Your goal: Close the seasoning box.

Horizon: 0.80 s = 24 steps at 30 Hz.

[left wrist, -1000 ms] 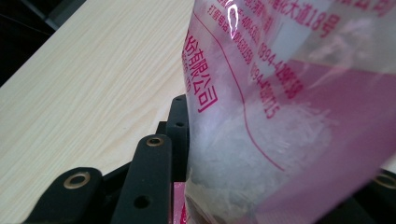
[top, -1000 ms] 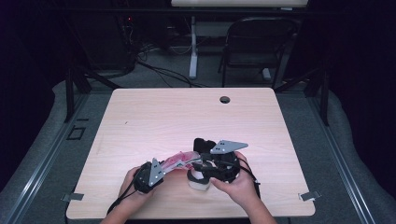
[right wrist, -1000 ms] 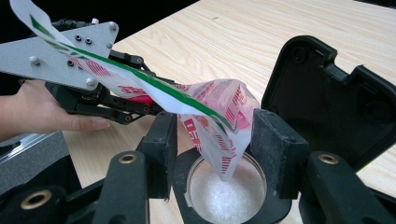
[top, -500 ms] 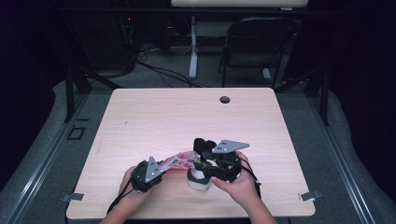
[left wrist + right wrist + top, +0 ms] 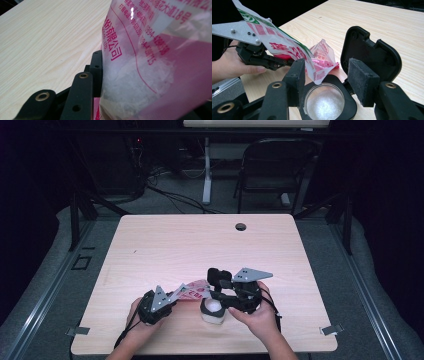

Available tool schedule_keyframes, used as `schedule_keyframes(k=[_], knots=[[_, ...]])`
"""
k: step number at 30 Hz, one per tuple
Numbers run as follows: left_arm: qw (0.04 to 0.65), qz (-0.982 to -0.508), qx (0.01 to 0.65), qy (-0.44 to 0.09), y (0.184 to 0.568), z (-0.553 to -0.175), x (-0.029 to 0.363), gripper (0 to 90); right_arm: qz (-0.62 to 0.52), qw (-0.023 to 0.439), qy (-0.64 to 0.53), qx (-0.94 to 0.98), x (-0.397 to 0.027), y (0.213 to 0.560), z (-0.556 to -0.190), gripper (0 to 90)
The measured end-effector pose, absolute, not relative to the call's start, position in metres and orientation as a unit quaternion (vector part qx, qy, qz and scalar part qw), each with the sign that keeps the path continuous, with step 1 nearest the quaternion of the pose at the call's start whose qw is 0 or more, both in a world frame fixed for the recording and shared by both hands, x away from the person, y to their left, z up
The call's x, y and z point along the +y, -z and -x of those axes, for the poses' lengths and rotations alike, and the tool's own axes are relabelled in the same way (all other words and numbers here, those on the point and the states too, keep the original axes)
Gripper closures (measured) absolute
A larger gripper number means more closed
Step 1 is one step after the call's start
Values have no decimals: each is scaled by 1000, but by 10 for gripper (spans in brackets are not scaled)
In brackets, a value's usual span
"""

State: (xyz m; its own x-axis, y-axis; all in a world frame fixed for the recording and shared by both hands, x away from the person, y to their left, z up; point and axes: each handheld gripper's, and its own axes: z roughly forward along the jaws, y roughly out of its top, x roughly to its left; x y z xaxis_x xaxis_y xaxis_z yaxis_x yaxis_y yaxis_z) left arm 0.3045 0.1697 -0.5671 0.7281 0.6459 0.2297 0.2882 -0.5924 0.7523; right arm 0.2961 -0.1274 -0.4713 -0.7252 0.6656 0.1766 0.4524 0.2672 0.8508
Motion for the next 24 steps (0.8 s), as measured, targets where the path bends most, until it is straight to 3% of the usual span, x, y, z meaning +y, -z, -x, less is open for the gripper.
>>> schedule_keyframes(k=[24], knots=[[401,-815,351,-227,561,-316,197,712,-356,107,-486,791,-126,475,-296,477]])
